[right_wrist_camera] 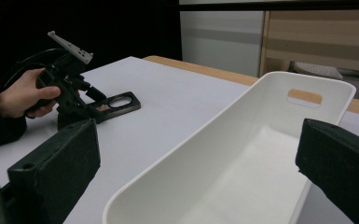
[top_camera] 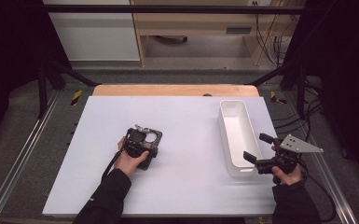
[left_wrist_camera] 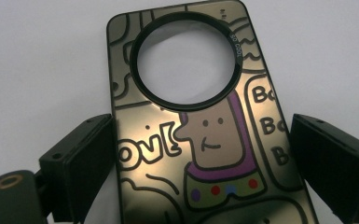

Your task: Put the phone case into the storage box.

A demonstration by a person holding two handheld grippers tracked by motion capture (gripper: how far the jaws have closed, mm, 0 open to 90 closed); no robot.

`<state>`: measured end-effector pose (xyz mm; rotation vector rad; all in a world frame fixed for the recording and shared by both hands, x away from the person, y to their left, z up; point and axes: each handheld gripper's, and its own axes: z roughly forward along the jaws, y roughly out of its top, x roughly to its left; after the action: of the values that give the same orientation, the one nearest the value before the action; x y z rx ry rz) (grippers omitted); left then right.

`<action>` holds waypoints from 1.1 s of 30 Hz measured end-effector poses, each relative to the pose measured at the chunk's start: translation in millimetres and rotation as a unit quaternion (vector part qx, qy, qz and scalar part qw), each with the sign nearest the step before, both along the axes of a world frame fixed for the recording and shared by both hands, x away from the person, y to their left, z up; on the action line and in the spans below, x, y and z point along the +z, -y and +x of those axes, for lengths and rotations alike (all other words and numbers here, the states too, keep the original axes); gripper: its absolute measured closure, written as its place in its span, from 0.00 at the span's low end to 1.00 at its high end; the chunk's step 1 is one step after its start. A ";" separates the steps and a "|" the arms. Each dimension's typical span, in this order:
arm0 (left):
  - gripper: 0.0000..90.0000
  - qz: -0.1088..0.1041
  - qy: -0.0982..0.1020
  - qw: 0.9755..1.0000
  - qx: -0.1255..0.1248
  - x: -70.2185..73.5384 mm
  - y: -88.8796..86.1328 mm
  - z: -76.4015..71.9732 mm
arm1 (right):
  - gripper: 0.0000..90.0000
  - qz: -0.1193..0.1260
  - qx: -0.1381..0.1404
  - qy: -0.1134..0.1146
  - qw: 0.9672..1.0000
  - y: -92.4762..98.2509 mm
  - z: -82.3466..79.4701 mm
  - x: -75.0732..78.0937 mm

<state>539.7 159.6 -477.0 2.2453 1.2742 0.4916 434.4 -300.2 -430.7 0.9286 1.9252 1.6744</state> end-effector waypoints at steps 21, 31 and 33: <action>0.09 -0.003 0.005 1.000 -0.002 -1.7 -0.6 -2.1 | 0.00 0.001 0.000 0.001 1.000 -0.6 -0.4 0.9; 0.11 -0.003 0.007 1.000 -0.007 0.1 -2.5 -2.1 | 0.00 0.001 0.001 0.000 1.000 -0.3 -0.2 0.3; 0.12 0.000 0.011 1.000 -0.008 0.7 -2.3 -2.7 | 0.00 0.002 0.001 0.000 1.000 0.2 -0.4 0.6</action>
<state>537.0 162.0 -476.3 2.2422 1.2449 0.5078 434.0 -300.4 -430.1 0.9284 1.9226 1.6800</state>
